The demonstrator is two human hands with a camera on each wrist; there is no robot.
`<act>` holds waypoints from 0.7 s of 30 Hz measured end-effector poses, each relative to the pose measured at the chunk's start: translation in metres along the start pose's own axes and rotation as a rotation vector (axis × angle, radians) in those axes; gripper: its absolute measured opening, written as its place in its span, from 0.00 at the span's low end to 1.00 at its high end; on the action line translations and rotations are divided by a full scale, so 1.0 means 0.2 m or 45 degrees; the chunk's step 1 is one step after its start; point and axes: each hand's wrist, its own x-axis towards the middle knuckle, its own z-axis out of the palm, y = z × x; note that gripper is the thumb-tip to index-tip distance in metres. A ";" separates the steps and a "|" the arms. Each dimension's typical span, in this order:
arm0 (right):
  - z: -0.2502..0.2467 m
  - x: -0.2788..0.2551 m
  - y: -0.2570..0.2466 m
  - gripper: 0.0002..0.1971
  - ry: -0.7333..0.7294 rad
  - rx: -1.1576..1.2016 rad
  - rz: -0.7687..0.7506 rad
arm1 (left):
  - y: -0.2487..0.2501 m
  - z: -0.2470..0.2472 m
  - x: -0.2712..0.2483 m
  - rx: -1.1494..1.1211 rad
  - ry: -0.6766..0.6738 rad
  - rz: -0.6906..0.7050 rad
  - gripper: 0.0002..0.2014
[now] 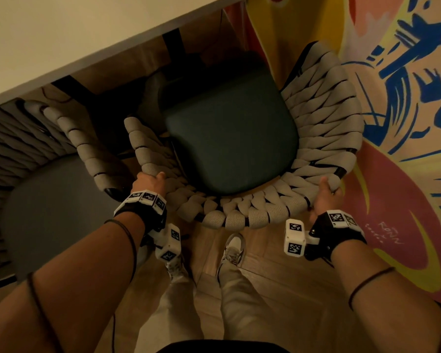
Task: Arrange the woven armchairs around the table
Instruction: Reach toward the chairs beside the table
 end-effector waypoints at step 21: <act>0.23 -0.73 0.57 0.23 -0.310 0.008 0.321 | -0.89 -0.49 0.16 -0.086 -0.066 0.138 0.17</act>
